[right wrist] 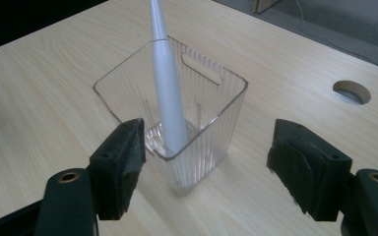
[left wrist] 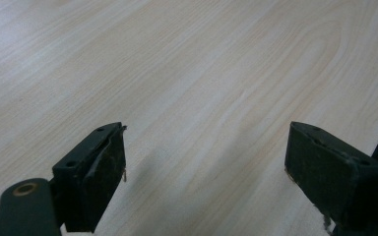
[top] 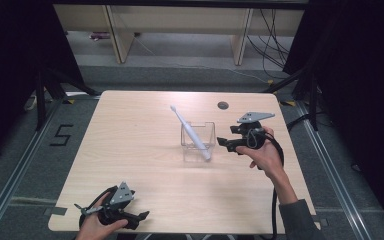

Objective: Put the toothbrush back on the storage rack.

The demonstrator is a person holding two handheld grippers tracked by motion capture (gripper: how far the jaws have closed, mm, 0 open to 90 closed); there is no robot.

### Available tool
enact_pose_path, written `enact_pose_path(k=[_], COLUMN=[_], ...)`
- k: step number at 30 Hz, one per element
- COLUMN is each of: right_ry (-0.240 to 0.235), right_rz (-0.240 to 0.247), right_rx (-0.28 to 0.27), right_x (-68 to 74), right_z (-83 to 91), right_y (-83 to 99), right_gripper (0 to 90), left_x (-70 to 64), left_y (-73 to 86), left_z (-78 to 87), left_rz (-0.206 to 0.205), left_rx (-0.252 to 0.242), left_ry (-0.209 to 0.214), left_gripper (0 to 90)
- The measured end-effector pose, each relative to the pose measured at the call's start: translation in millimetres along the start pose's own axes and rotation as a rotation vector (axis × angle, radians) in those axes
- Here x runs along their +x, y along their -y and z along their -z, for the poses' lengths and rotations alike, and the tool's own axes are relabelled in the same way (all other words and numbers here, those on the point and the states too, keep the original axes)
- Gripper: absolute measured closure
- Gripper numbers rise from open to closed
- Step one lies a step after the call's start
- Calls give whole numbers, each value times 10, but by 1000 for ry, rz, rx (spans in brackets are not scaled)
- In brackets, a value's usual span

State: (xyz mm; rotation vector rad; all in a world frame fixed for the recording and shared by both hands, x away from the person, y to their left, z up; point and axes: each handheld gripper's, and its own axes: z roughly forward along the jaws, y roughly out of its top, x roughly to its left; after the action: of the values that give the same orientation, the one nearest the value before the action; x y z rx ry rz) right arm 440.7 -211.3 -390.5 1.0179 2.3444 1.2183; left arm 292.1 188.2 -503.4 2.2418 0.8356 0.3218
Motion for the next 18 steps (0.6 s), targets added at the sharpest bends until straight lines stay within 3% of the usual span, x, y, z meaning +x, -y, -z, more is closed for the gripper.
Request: enact_pose_path(k=[1,2,3,5,8,9,10,12,18], right_ry=[8,1,13,19,20,13,17,20,23], right_rz=[-19,10,-24,-4,-20,-49,-24,-20,-35], right_rx=[10,-3,8,7,13,7,-10,-12,-11], right_x=[-1,-31,-14,-36,-47,-28,-48,-54,-41], right_z=[26,18,34,42,76,76,79,82,135], right_y=[30,44,62,75,132,151,161,177,235], right_gripper=[293,290,285,280,277,277,277,278,278], left_x=[0,0,1,2,4,4,4,2,4], left_y=[0,0,0,-2,-3,-2,-2,-1,-1], left_z=[1,1,2,4,6,4,4,-8,-1], left_rz=[0,0,-1,-3,-2,-2,-2,5,2], left_rx=[0,0,1,2,7,9,9,10,7], left_ry=[0,0,0,1,-1,-2,-2,-11,-4], left_gripper=[150,150,150,150,150,150,150,150,150])
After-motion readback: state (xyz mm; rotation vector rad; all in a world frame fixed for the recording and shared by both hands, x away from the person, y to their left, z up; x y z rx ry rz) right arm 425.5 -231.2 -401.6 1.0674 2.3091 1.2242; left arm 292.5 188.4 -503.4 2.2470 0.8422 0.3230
